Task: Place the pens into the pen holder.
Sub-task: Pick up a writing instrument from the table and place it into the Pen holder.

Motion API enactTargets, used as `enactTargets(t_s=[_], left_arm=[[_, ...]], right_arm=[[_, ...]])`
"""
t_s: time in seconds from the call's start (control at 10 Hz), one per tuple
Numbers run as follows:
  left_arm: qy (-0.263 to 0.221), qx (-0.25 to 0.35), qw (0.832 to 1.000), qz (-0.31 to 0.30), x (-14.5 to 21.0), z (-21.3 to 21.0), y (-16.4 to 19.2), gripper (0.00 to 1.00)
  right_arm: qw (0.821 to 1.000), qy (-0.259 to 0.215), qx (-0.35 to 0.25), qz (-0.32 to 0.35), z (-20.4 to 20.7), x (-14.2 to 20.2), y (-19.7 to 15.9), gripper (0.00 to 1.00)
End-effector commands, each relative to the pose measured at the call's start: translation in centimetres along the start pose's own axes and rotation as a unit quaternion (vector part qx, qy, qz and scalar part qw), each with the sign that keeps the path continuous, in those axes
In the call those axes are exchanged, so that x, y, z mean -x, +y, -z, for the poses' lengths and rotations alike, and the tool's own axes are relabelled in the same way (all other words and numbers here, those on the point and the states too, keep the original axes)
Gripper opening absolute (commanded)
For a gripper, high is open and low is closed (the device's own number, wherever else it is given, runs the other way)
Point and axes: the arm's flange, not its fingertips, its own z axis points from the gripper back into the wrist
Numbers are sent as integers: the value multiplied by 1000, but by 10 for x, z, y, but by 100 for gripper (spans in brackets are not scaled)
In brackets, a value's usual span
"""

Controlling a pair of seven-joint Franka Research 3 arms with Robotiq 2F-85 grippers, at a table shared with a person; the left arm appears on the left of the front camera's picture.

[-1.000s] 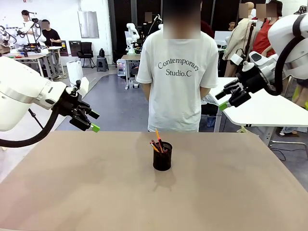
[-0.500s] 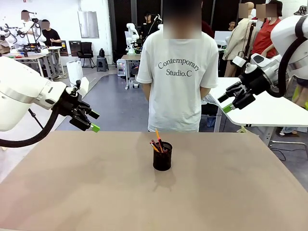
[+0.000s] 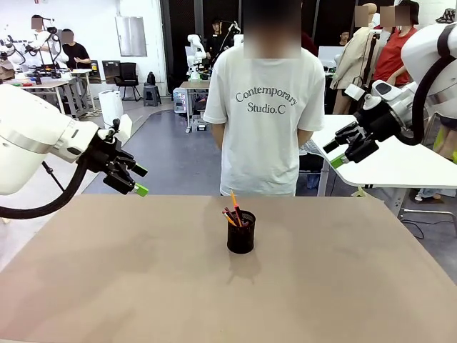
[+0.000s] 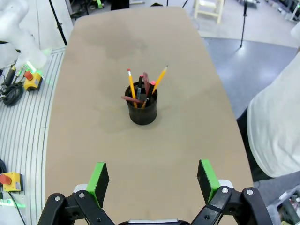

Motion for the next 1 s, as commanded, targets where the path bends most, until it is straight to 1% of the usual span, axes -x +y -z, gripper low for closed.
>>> enactTargets(t_s=[0.0,0.9], left_arm=[[5,-2,1000,-2,0,-3,0,100],[5,-2,1000,-2,0,-3,0,100]], right_arm=[[1000,0,1,-1,-1,-2,1,100],[1000,0,1,-1,-1,-2,1,100]])
